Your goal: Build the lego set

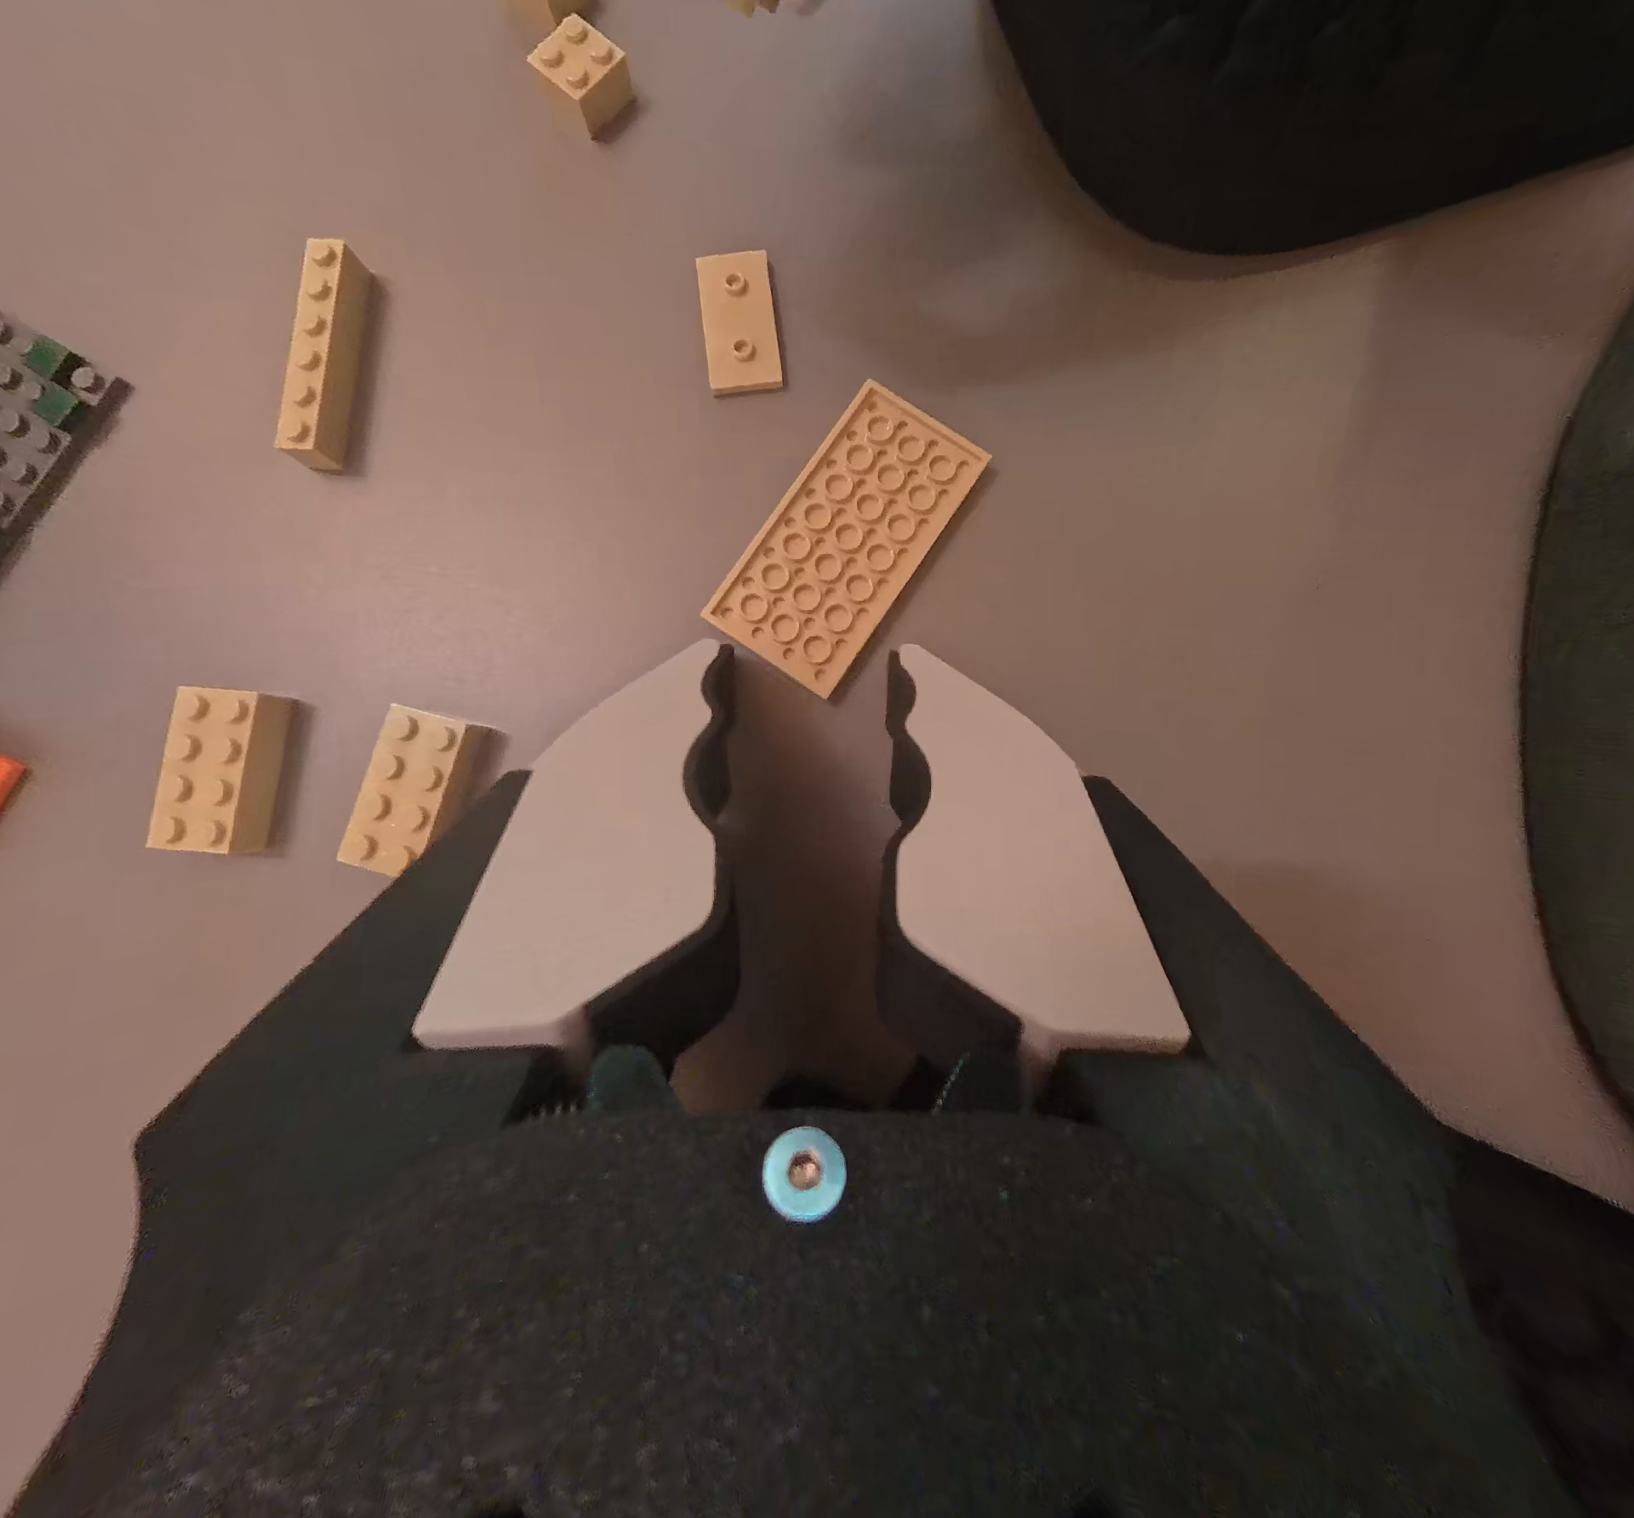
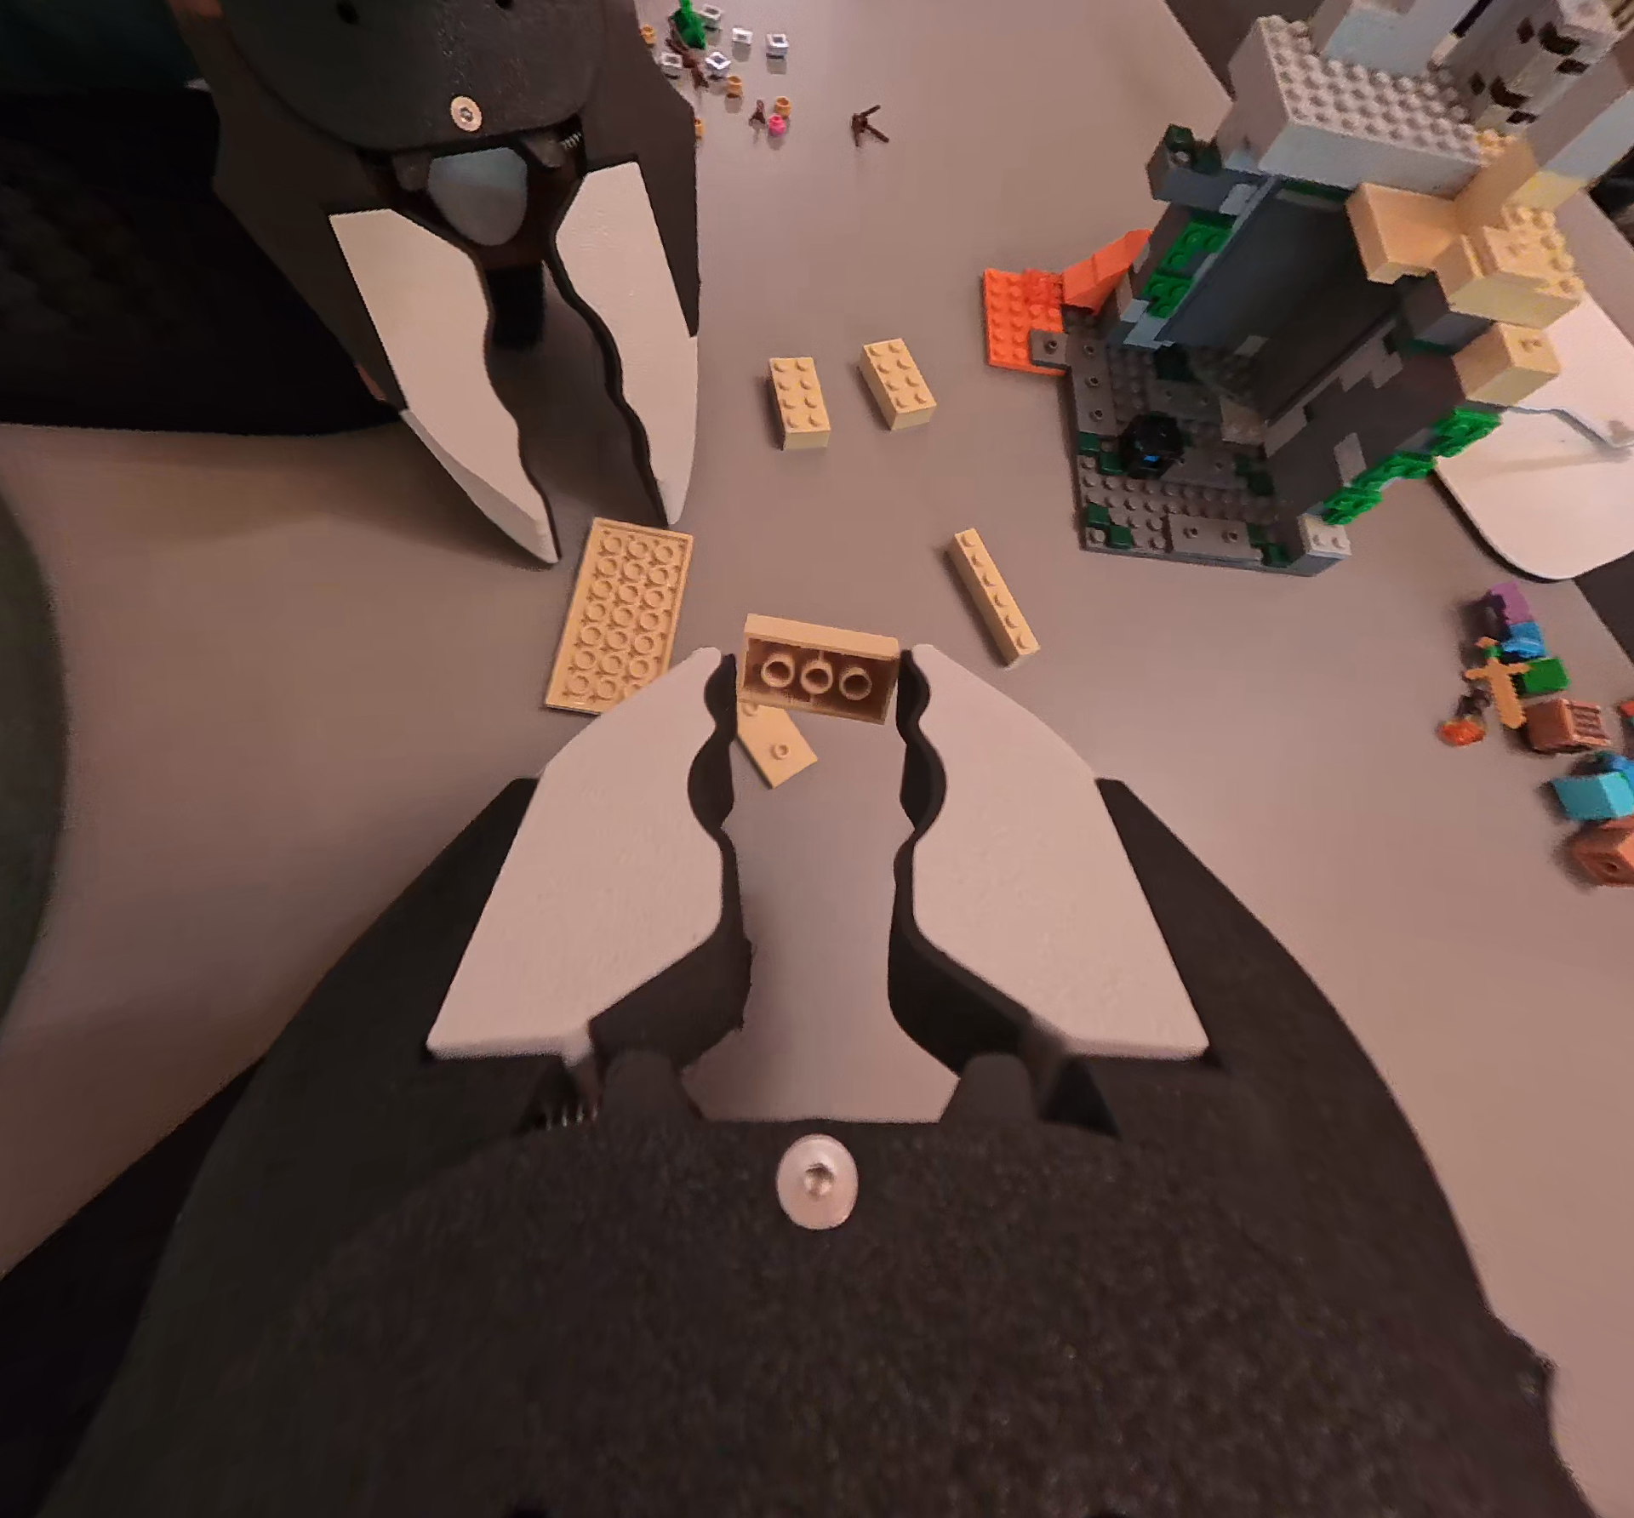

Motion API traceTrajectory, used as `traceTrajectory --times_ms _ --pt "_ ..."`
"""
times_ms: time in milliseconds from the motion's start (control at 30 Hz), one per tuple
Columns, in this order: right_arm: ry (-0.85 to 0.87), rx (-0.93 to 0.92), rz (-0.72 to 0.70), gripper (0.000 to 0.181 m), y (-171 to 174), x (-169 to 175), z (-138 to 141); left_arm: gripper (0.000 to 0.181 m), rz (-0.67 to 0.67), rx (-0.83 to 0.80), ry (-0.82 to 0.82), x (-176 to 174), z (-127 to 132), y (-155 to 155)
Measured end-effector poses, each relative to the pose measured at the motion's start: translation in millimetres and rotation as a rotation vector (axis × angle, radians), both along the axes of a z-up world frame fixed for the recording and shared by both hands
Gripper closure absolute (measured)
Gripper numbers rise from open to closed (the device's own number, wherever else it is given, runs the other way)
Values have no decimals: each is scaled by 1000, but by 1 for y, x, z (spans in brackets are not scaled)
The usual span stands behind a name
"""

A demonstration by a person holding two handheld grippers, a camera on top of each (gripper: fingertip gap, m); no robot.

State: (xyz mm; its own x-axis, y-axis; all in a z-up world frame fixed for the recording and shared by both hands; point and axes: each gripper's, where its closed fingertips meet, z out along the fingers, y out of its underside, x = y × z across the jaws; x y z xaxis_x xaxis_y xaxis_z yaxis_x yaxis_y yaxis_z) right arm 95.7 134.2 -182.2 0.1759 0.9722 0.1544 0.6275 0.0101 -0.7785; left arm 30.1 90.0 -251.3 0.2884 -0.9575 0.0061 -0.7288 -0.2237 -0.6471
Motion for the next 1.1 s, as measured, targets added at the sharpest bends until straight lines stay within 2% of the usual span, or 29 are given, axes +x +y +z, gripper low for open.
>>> traceTrajectory --times_ms 133,267,400,500,800,1100 --pt "-39 -93 62 147 -24 -3 -3 138 -62 34 -2 0 3 -3" --pt "-113 -176 91 147 -48 -8 -17 129 -135 67 11 2 3 2" --pt "-159 -210 107 147 -60 -12 -33 127 -215 50 5 9 1 6" --pt "-185 -217 98 147 -61 -12 -40 135 -260 25 11 11 0 2" --pt "-293 -165 146 147 -55 -14 -46 143 -214 6 20 13 -1 -11" --pt "-482 -95 344 147 -49 -20 -48 144 -164 2 -16 12 -1 -7"
